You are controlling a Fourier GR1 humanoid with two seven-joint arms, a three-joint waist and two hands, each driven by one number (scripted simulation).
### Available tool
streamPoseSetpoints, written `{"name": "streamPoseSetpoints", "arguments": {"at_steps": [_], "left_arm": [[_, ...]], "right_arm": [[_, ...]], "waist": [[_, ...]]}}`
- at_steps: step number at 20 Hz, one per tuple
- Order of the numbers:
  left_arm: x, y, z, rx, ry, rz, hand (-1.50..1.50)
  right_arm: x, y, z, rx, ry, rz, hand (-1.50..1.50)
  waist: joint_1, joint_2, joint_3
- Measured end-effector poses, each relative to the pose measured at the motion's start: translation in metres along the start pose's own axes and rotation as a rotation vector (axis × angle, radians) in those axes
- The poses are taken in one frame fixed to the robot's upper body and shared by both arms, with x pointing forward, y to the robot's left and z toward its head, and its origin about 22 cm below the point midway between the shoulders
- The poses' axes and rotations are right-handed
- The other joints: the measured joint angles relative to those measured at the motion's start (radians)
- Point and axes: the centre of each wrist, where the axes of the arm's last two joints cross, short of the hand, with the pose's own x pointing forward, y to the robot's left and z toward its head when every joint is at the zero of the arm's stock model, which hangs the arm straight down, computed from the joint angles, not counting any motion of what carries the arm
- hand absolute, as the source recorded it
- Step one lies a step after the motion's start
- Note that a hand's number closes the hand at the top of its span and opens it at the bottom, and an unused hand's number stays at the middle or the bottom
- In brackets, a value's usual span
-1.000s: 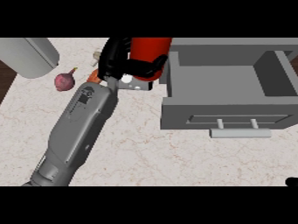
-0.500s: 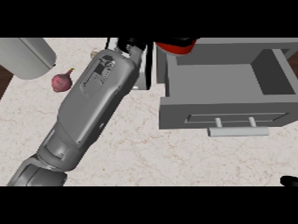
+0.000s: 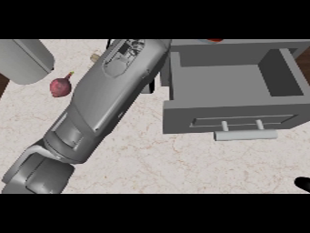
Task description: Pick up the can, place it into the drawer and close the drawer
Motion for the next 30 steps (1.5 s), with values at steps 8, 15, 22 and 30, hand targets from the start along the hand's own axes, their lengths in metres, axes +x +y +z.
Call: {"name": "streamPoseSetpoints", "arguments": {"at_steps": [8,15,22,30], "left_arm": [[0.010,-0.016,-0.009,0.022,0.013,-0.057,1.50],[0.009,-0.019,-0.013,0.107,0.012,-0.088,-1.50],[0.013,-0.022,-0.016,0.189,-0.001,-0.101,-1.50],[0.012,-0.021,-0.016,0.215,-0.004,-0.055,-1.50]], "right_arm": [[0.004,0.007,-0.004,0.023,-0.013,-0.015,-1.50],[0.006,0.003,-0.013,0.042,-0.015,-0.015,-1.50],[0.009,0.009,-0.016,0.064,-0.033,0.012,-1.50],[0.019,0.013,-0.029,0.134,-0.132,0.163,-1.50]], "waist": [[-0.032,0.009,0.001],[-0.050,0.013,0.002],[-0.064,0.017,0.003],[-0.066,0.022,0.002]]}}
